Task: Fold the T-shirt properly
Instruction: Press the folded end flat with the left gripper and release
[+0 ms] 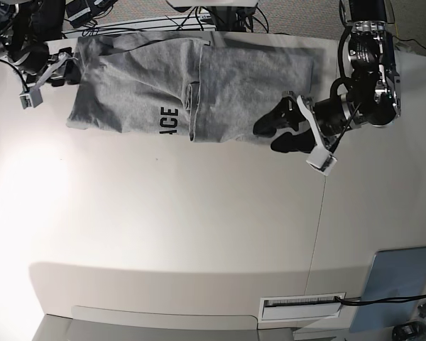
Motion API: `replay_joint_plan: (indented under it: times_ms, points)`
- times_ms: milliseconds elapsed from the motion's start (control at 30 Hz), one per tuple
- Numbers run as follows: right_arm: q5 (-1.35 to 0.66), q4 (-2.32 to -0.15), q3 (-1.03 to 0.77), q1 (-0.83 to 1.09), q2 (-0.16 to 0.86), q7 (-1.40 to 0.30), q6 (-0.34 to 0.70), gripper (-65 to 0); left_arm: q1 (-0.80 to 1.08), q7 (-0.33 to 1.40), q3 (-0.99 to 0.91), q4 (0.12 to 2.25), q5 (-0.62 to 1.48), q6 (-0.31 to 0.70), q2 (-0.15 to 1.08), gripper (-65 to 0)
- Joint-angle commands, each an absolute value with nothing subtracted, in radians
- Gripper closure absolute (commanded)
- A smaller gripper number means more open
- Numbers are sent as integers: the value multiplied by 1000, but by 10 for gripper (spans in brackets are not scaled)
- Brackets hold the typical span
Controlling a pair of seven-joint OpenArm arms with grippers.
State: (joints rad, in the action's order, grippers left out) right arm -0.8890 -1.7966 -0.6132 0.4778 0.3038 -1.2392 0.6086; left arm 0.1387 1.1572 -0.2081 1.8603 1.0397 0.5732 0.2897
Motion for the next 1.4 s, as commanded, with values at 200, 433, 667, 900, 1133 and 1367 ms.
replay_joint_plan:
  times_ms: [200,433,667,900,1133,1367]
  points:
    - [-945,-1771,-621,463,319,-1230,614,-294,133,1144,-205,1877,1054,577,296,-334]
    - [-892,-1771,-610,462,319,-1223,564,-294,133,1143,-205,1877,1055,577,296,-334]
    - [-770,-1771,-481,462,319,-1136,484,-294,133,1144,-205,1877,1054,577,296,-334]
    - [-751,-1772,-474,438,319,-1106,466,-294,133,1143,-205,1877,1027,577,296,-334]
    - [-705,-1770,-522,379,319,-1136,467,-294,133,1143,-205,1877,1021,577,296,-334]
    - [-750,-1652,-480,352,319,-1189,467,-294,133,1144,-205,1877,1020,576,297,-334]
